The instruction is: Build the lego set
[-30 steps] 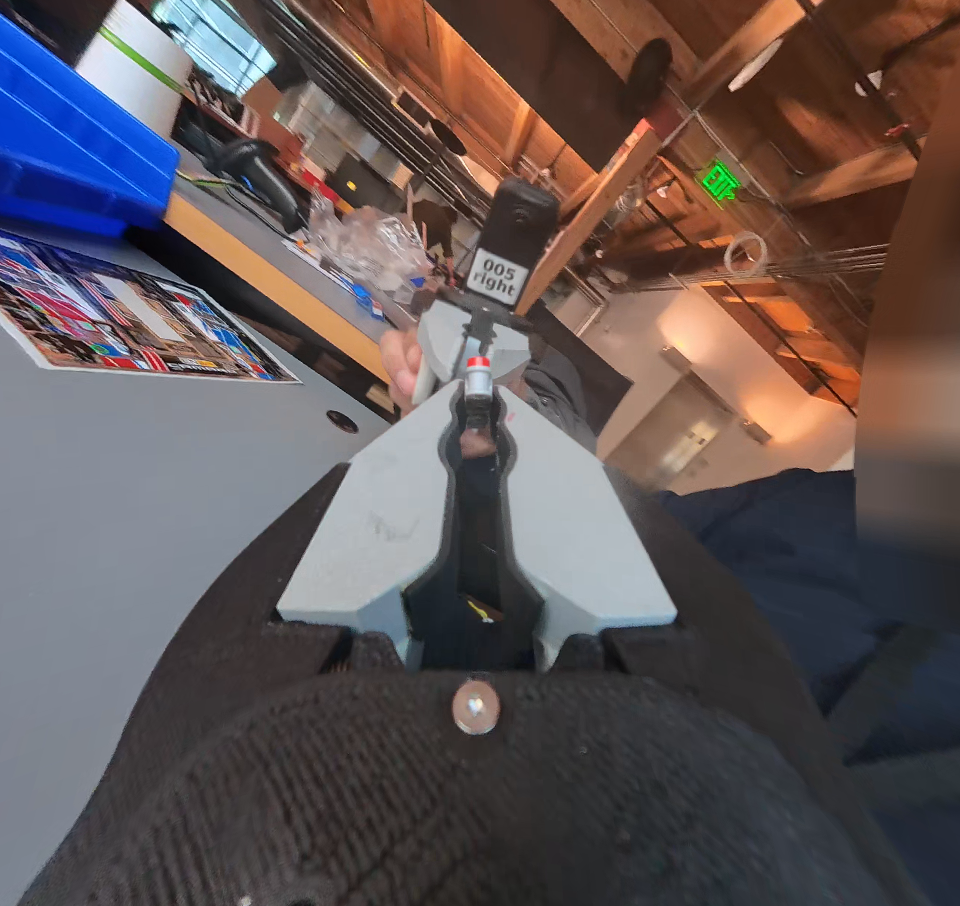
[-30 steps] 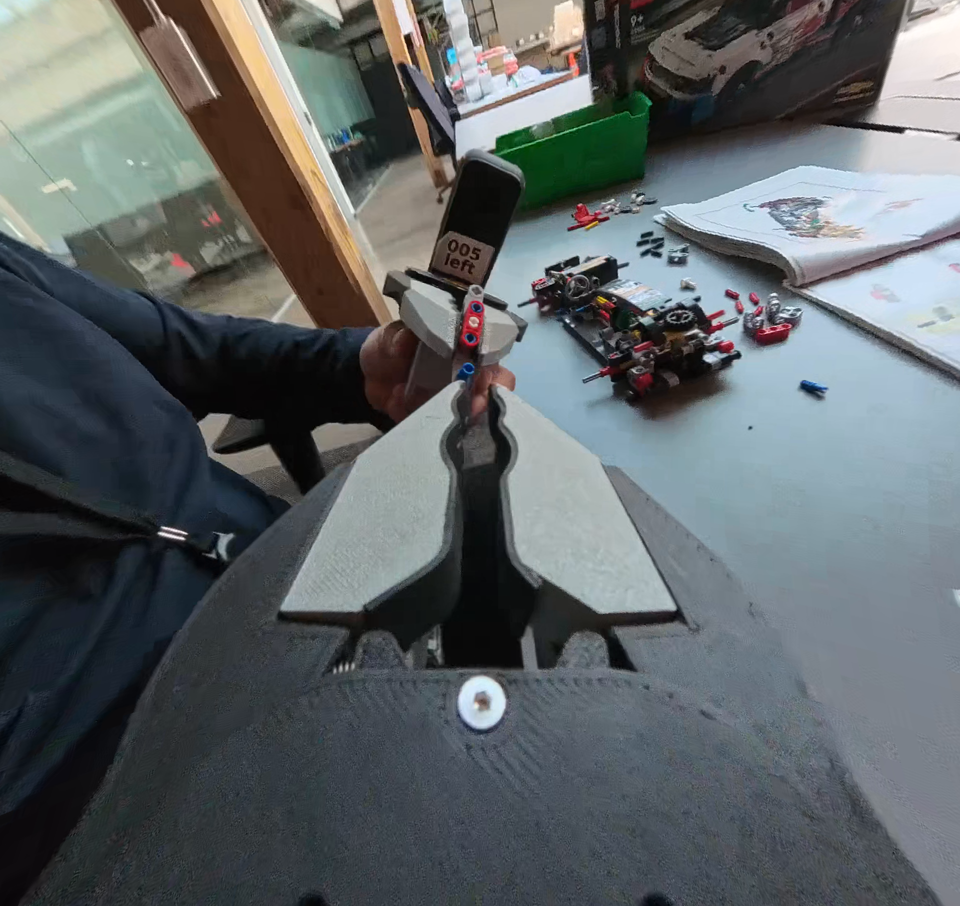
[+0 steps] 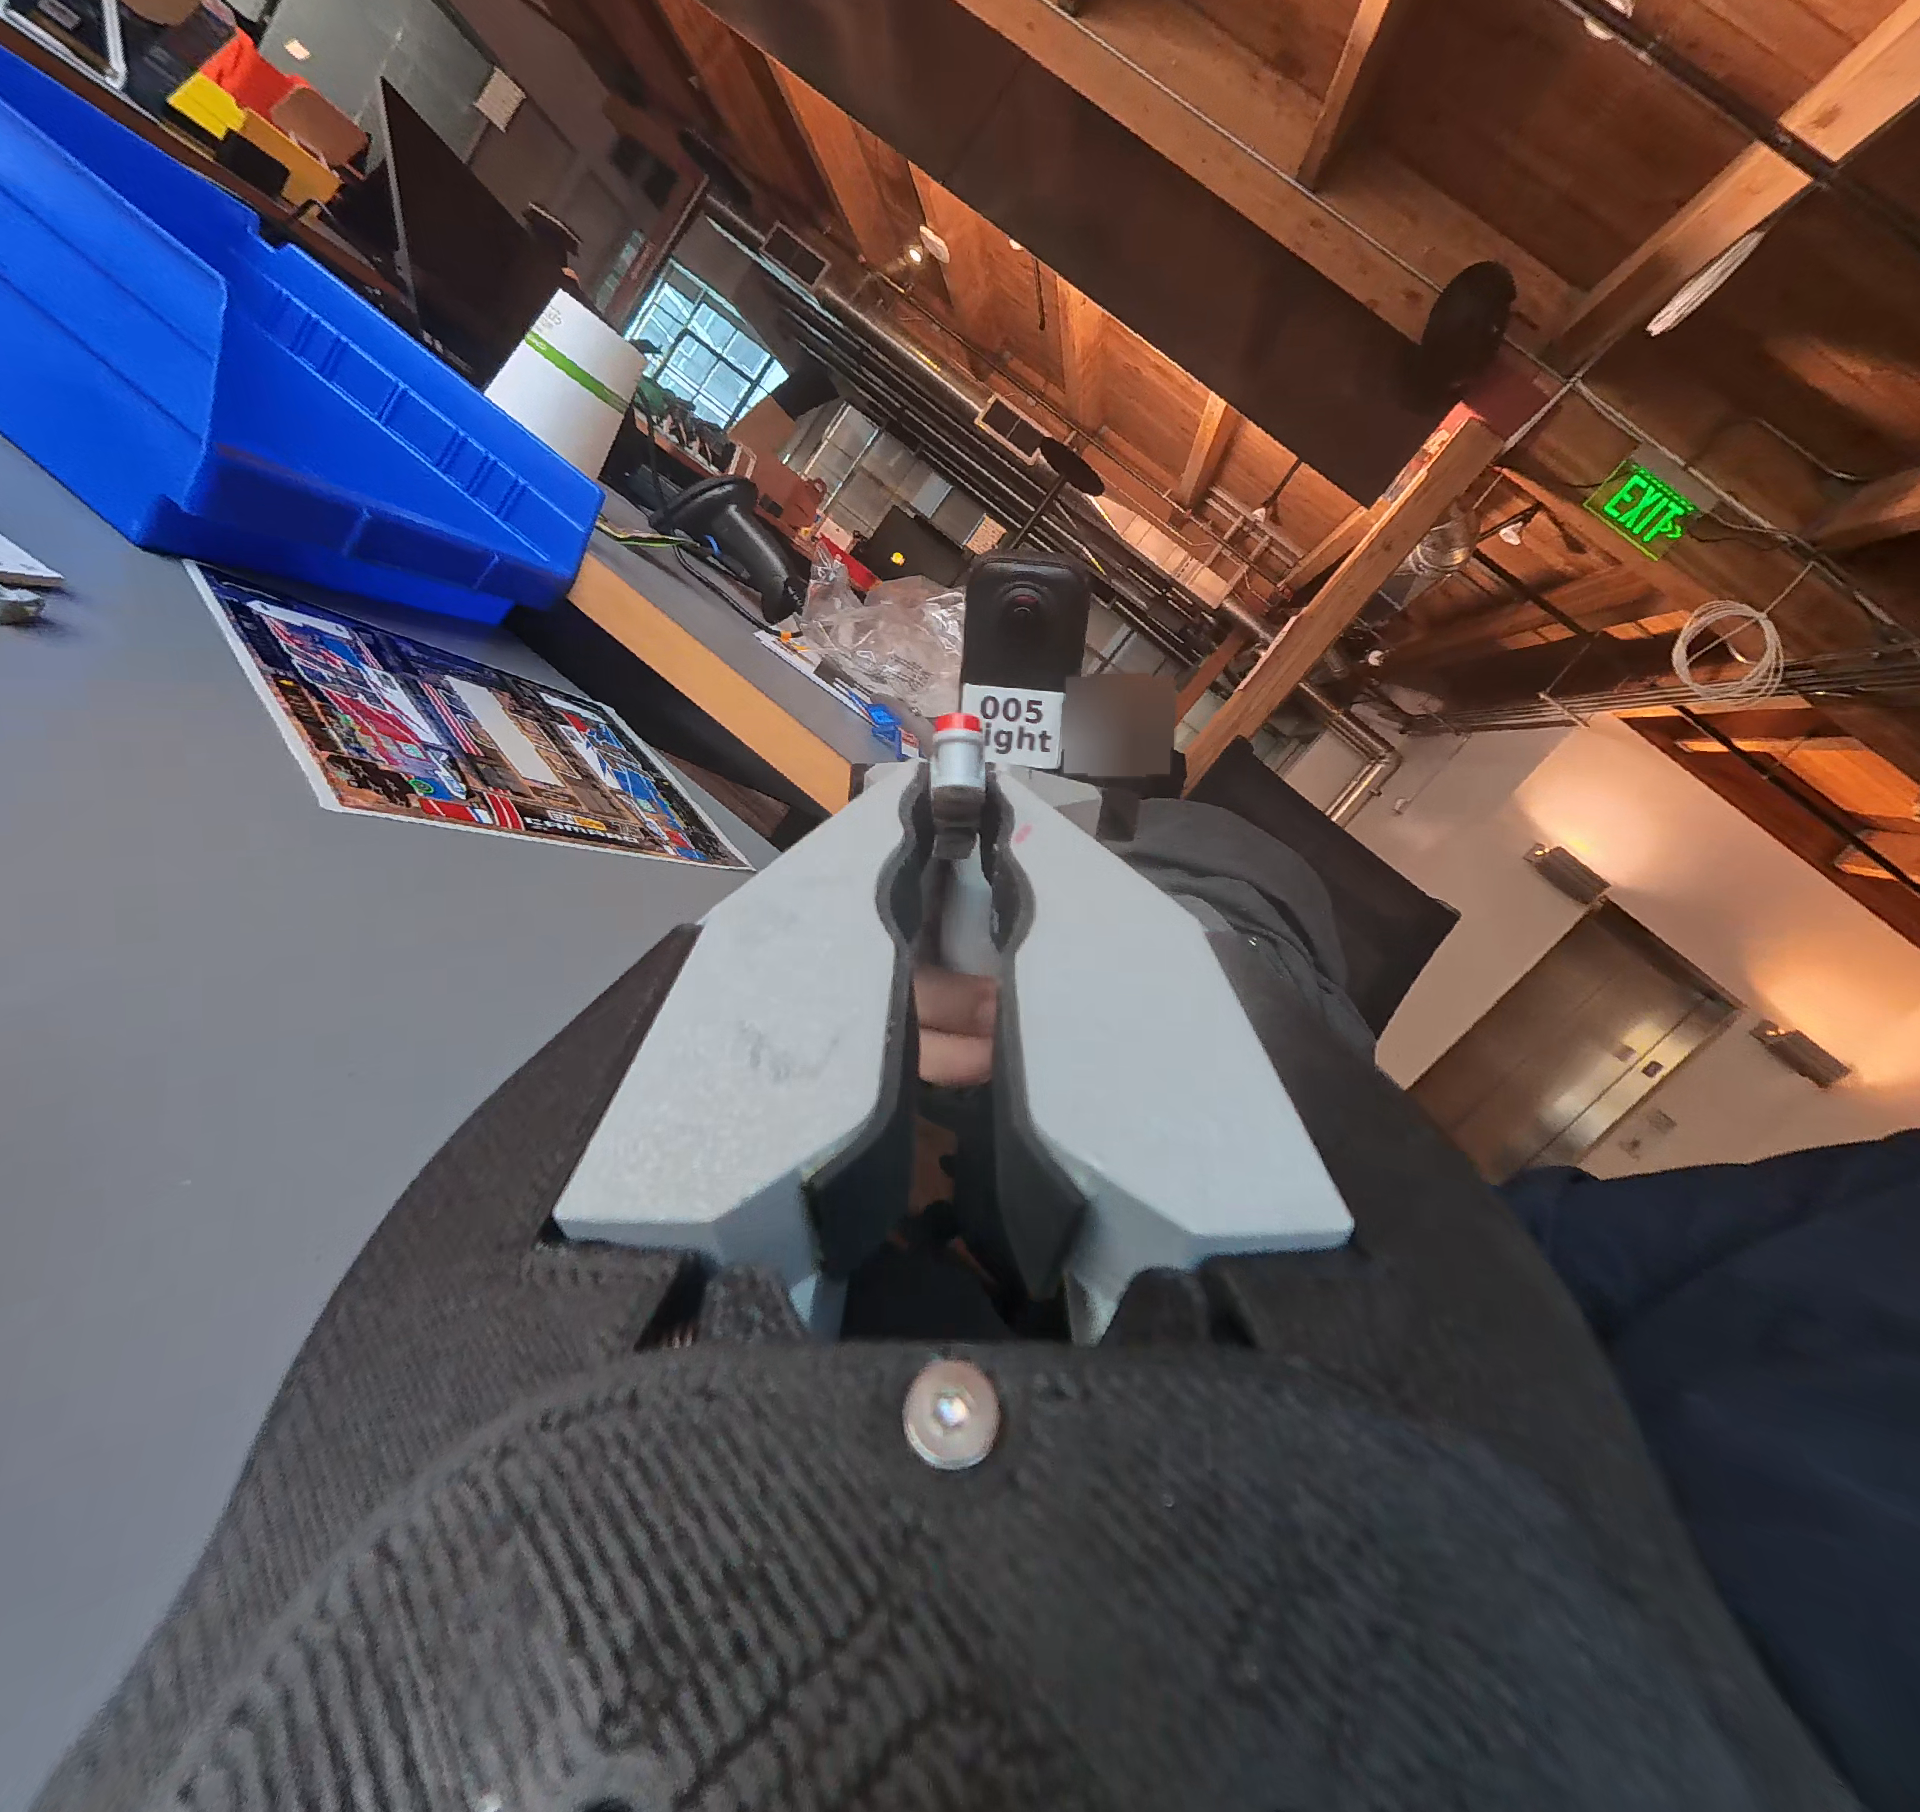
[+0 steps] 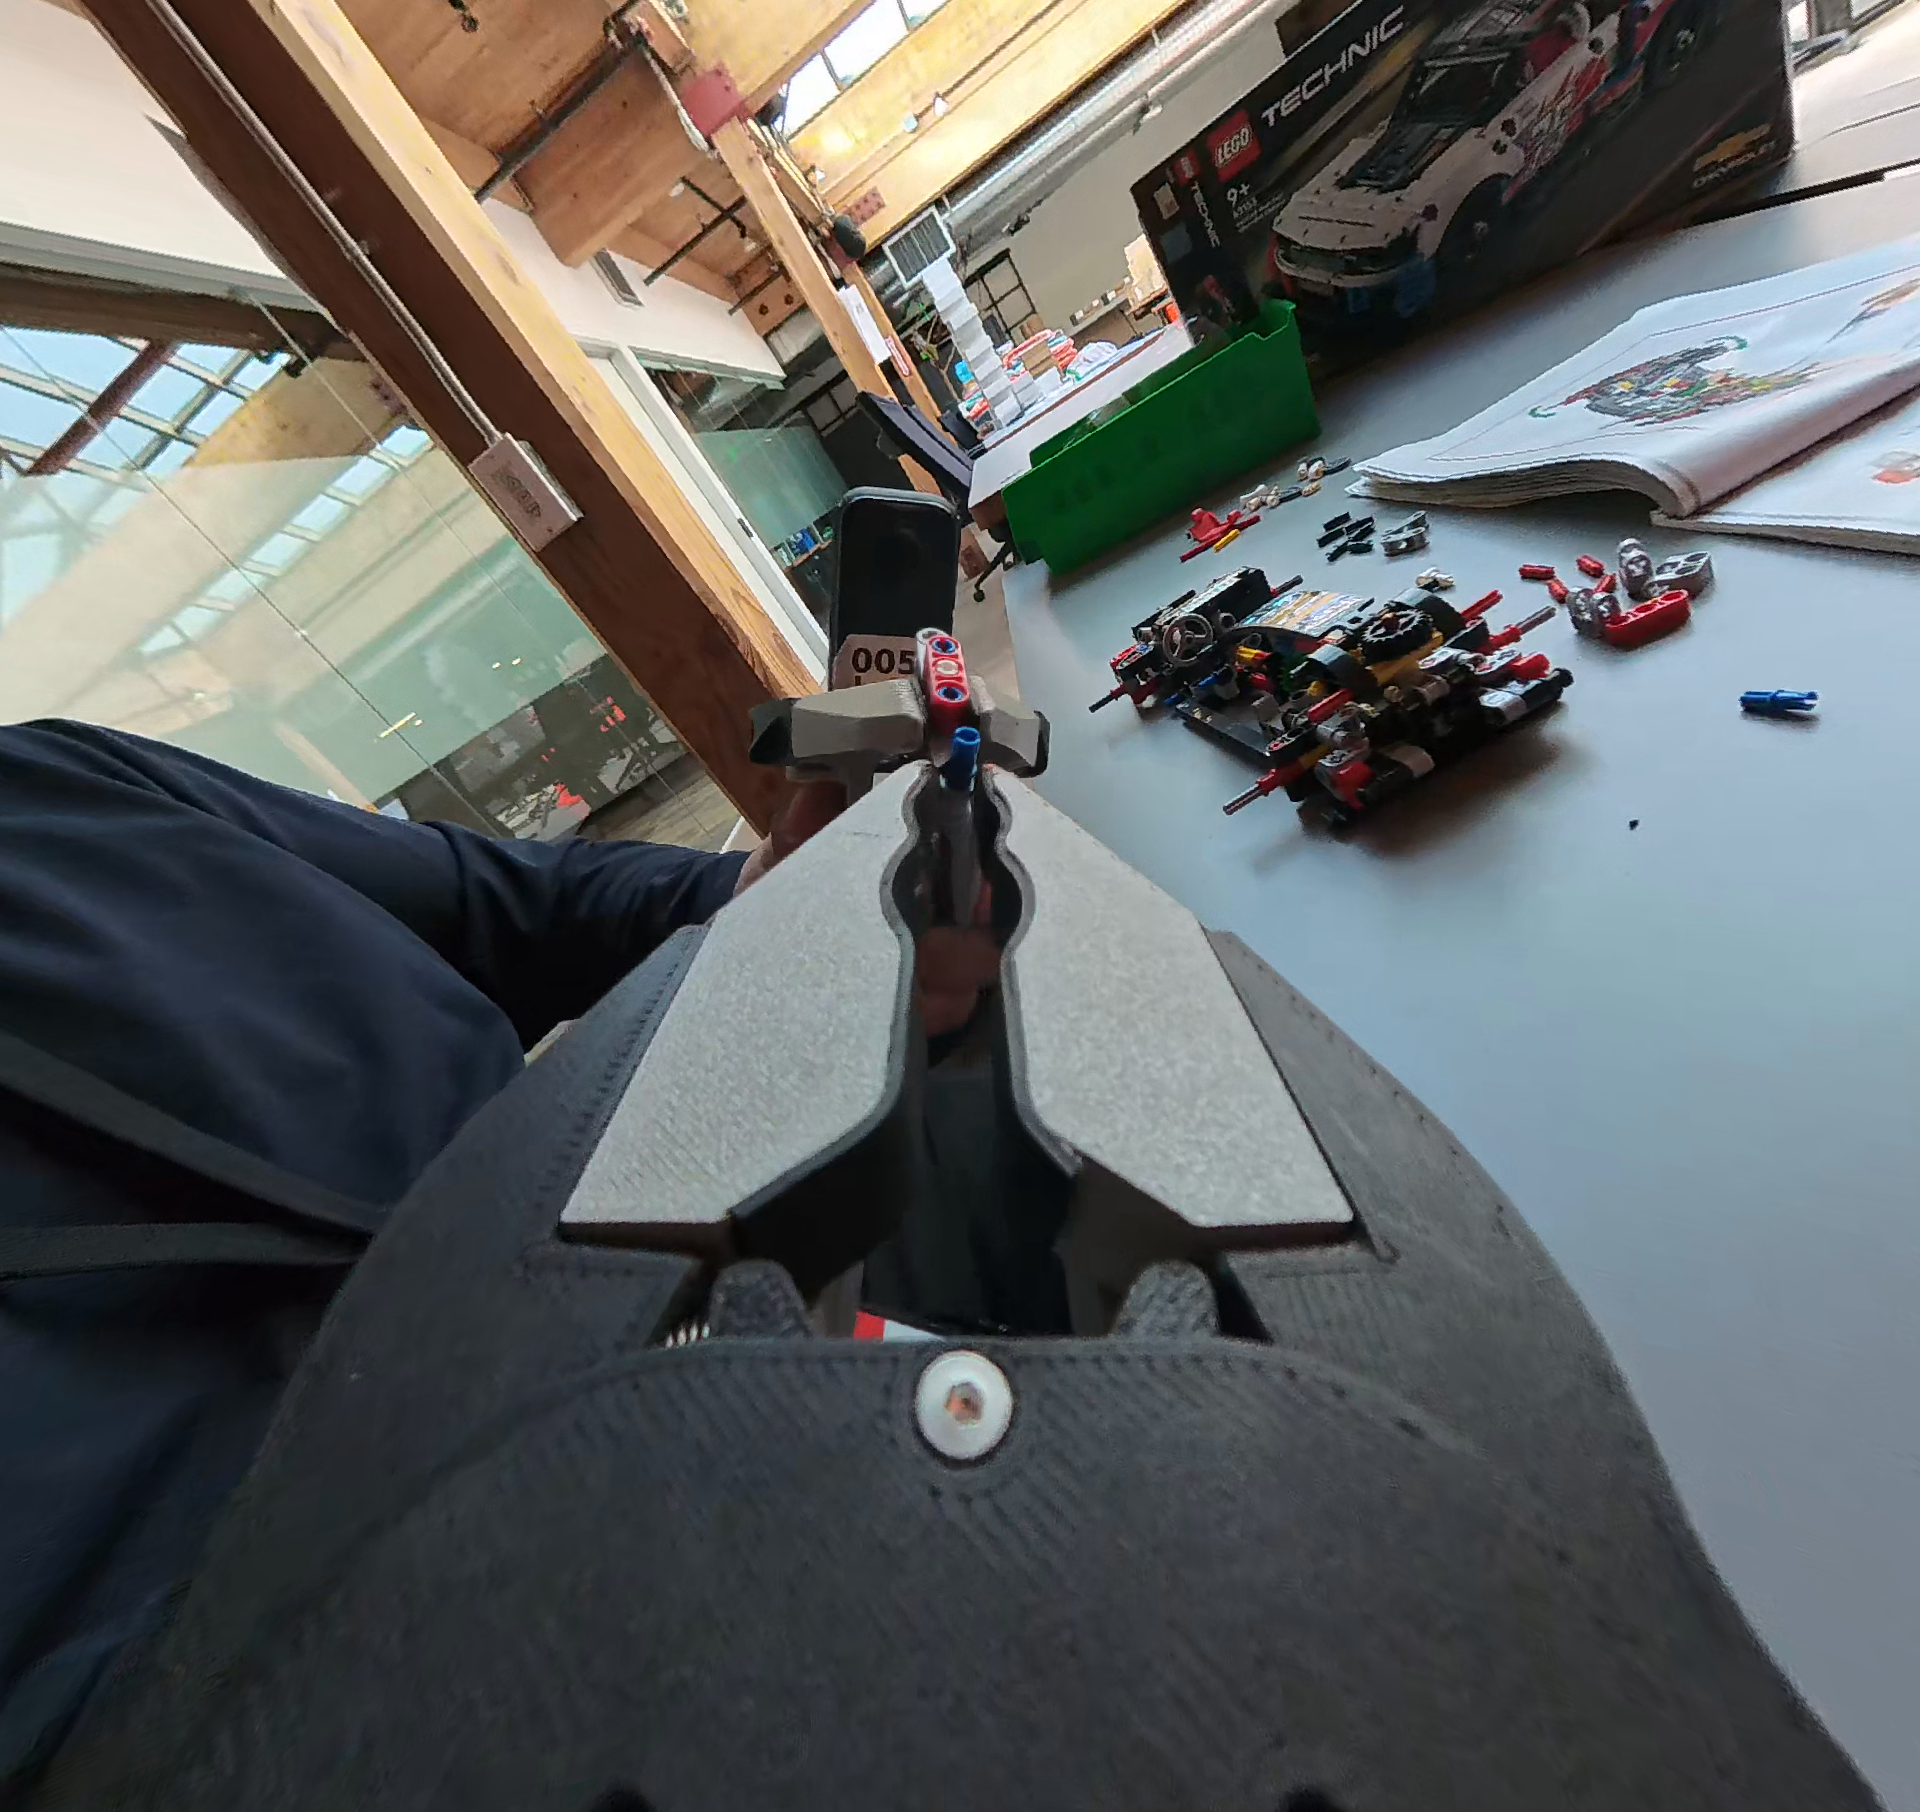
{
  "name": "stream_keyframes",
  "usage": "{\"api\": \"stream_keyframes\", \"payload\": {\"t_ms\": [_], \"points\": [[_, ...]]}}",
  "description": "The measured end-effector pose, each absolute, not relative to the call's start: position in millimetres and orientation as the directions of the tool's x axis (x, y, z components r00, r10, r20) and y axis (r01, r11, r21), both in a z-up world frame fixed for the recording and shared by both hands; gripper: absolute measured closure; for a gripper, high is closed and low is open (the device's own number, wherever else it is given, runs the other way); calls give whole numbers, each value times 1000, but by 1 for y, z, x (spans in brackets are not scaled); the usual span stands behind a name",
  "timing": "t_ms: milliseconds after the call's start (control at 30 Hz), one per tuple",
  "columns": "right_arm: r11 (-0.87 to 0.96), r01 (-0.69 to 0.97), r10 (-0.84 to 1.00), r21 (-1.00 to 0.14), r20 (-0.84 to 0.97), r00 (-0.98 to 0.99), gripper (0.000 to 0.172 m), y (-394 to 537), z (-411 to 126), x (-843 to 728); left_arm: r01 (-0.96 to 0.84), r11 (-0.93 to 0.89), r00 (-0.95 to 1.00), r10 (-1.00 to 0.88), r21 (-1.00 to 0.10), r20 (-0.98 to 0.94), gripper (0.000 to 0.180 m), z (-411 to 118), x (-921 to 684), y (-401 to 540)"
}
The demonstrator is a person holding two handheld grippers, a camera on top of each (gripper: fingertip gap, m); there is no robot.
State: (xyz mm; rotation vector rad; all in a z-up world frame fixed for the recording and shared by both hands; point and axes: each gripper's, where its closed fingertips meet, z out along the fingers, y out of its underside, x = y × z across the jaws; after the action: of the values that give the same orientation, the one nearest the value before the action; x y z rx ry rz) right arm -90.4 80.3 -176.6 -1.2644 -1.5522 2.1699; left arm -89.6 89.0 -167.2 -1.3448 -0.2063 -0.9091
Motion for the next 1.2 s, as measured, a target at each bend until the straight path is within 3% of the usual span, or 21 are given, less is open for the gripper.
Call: {"api": "stream_keyframes", "payload": {"t_ms": [333,700,1200], "points": [[-525,273,543,-806,-564,-622,170,88,-172,-94,700,-44,631,-430,-713,646,175,-169,-92,91],[-486,284,570,-827,-546,-614,168,83,-180,-96,712,-41,626,-416,-701,660,175,-172,-94,93],[-608,295,444,-737,-624,-643,168,86,-174,-96,705,-30,636,-416,-708,651,175,-170,-94,92]]}}
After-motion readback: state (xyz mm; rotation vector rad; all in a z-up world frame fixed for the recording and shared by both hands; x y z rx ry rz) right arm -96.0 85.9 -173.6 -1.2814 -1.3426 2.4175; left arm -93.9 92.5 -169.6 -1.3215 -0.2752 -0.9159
